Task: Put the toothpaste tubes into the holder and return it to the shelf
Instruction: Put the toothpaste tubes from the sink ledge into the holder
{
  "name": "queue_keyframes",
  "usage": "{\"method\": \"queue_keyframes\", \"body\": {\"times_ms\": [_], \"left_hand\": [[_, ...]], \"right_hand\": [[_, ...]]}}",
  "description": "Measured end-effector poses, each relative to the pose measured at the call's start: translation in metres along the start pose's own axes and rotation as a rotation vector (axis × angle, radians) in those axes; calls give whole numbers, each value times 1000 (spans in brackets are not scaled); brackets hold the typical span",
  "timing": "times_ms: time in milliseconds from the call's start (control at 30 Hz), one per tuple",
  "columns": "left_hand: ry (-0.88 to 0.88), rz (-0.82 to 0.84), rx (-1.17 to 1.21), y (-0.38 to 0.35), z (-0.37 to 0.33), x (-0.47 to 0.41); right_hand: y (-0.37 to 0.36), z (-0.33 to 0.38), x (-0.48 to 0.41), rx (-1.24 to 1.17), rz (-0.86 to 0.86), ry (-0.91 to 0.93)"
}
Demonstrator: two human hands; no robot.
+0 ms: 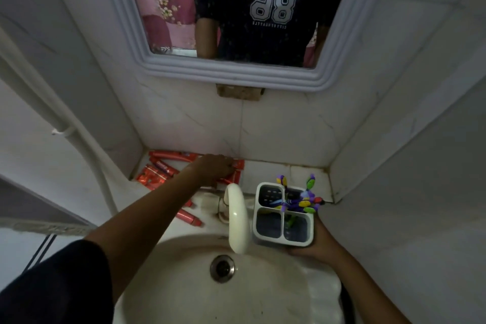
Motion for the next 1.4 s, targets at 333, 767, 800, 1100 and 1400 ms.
{"method": "queue_keyframes", "body": {"times_ms": [333, 767, 800, 1100, 1400], "left_hand": [[272, -233, 616, 55, 30, 24], [51, -384, 1131, 140, -50, 71], [33, -354, 1051, 135, -56, 63], [-74, -222, 337, 125, -93, 30], [-9, -129, 345, 115, -99, 16]], "right_hand": [[-1, 10, 4, -1, -21, -20], [-7, 18, 4, -5, -60, -28], [-7, 20, 5, 13, -58, -32], [-9, 24, 7, -54, -91, 10], [-9, 22, 4, -69, -80, 14]]}}
Point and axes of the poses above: each hand's wrist, its own x-axis away from the middle knuckle, its own y-axis out of the back of the hand, z = x × y, the point moved 3 cm from there along -x, towards the middle knuckle, and after that the axes turned 2 degrees about y, right-handed, at the moved point
